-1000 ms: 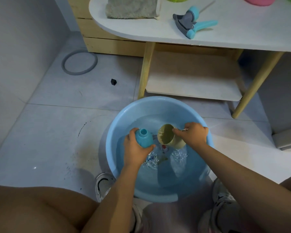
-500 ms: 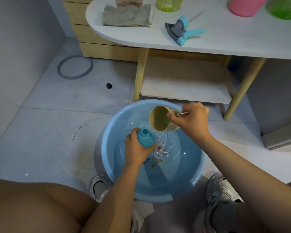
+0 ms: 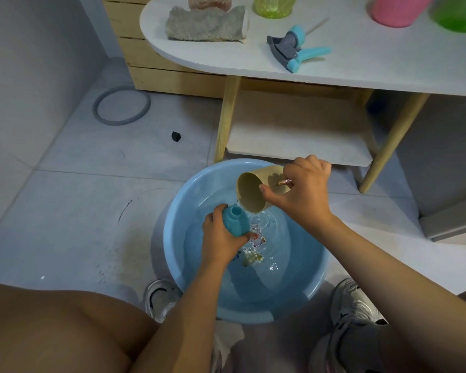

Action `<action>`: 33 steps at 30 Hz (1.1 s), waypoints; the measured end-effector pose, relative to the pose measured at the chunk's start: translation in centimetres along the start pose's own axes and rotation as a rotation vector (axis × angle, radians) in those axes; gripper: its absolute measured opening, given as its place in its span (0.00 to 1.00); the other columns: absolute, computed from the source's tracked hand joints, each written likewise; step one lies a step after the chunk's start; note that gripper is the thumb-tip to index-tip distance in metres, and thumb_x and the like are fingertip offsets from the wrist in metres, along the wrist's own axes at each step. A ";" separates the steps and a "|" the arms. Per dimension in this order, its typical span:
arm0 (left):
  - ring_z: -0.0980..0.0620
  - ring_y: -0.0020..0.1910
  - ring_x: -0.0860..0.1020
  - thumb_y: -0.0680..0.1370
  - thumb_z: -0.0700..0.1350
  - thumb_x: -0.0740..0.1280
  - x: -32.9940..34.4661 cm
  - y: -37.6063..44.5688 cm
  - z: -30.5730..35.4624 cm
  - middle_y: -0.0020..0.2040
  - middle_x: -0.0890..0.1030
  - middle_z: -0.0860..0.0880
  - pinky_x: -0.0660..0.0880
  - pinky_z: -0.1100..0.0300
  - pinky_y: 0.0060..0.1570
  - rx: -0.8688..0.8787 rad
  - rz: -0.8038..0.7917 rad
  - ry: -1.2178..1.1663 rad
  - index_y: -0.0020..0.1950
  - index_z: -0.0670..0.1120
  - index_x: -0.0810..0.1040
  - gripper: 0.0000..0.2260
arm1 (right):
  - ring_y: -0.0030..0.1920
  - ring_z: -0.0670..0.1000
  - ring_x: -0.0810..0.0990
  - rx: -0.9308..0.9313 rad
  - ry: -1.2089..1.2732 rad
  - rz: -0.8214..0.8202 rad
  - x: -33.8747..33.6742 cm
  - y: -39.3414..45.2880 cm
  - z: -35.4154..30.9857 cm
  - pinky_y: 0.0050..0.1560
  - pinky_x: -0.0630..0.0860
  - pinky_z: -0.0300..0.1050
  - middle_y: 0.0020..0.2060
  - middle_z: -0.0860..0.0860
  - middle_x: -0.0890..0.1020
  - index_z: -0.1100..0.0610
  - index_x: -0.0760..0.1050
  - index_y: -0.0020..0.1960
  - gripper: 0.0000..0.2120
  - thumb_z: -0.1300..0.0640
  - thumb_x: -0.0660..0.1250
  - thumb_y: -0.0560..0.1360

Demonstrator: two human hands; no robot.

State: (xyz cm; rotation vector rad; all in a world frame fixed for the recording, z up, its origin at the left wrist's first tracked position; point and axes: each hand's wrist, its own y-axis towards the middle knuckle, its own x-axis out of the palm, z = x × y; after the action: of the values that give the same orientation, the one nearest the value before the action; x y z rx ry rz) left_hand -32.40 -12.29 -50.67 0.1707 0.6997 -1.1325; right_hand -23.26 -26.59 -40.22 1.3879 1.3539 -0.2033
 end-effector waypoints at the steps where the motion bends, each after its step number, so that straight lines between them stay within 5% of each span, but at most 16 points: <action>1: 0.48 0.62 0.69 0.61 0.52 0.80 0.0 0.0 0.0 0.64 0.69 0.48 0.72 0.54 0.59 0.000 -0.003 0.001 0.68 0.52 0.64 0.40 | 0.36 0.49 0.66 -0.001 0.001 0.005 0.0 0.1 0.0 0.43 0.50 0.40 0.29 0.46 0.69 0.57 0.72 0.28 0.21 0.38 0.65 0.62; 33: 0.48 0.61 0.70 0.61 0.52 0.80 0.1 -0.1 0.0 0.63 0.70 0.47 0.72 0.54 0.57 -0.008 0.021 -0.019 0.66 0.52 0.65 0.38 | 0.35 0.55 0.71 -0.078 -0.070 0.040 0.3 0.1 0.4 0.44 0.56 0.43 0.29 0.50 0.72 0.57 0.73 0.29 0.19 0.41 0.67 0.63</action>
State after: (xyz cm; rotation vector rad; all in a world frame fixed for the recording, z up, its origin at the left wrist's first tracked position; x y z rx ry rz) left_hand -32.43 -12.40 -50.75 0.1598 0.6842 -1.1099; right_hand -22.88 -26.64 -40.53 1.3295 1.2626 -0.1686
